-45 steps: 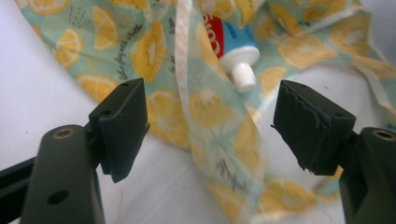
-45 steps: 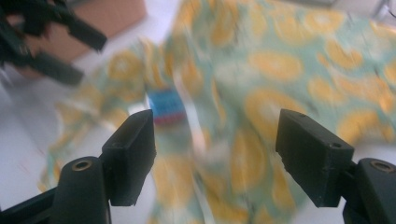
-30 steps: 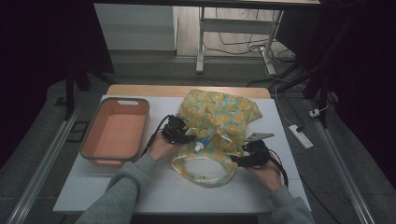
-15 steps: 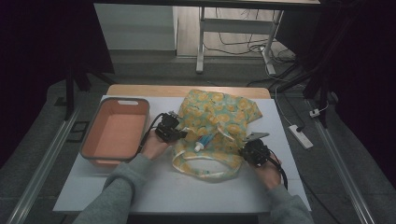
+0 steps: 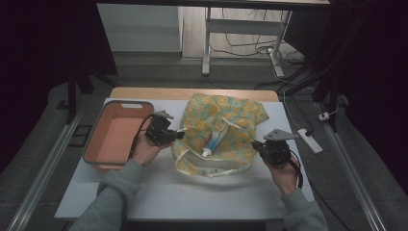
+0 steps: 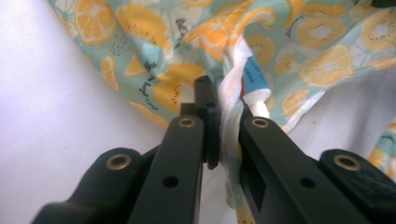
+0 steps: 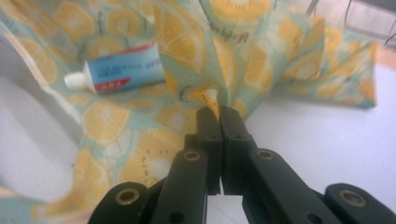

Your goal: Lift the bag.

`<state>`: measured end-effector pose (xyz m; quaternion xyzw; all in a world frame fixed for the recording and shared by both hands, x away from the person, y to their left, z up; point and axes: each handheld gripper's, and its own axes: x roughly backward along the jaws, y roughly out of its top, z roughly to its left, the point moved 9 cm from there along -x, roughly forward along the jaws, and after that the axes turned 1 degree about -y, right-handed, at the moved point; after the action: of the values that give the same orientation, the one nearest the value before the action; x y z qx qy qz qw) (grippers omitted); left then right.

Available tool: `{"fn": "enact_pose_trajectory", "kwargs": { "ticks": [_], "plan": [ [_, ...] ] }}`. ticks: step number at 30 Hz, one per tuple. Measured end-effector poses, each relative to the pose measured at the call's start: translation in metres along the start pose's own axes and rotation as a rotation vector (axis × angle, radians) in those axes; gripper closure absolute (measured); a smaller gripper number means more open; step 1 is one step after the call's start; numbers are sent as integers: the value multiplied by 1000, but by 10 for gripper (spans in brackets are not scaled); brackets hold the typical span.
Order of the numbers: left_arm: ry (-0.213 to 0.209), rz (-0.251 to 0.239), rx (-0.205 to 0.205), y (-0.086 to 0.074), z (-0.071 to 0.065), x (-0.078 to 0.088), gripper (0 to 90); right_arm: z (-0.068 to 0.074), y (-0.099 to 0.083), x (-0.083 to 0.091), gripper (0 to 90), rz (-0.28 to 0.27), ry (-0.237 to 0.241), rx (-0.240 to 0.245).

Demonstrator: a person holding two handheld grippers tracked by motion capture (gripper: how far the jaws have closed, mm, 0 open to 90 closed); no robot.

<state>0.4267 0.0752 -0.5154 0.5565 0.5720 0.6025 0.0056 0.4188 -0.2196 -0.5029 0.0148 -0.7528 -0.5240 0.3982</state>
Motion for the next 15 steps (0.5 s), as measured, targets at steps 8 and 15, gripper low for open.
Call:
{"fn": "enact_pose_trajectory", "kwargs": {
  "ticks": [8,15],
  "plan": [
    [-15,-43,10,1,-1,18,886,-3,13,16,881,-61,6,-12],
    [-25,-91,26,2,4,37,886,-8,17,21,882,-91,19,-31]
  ]
}}
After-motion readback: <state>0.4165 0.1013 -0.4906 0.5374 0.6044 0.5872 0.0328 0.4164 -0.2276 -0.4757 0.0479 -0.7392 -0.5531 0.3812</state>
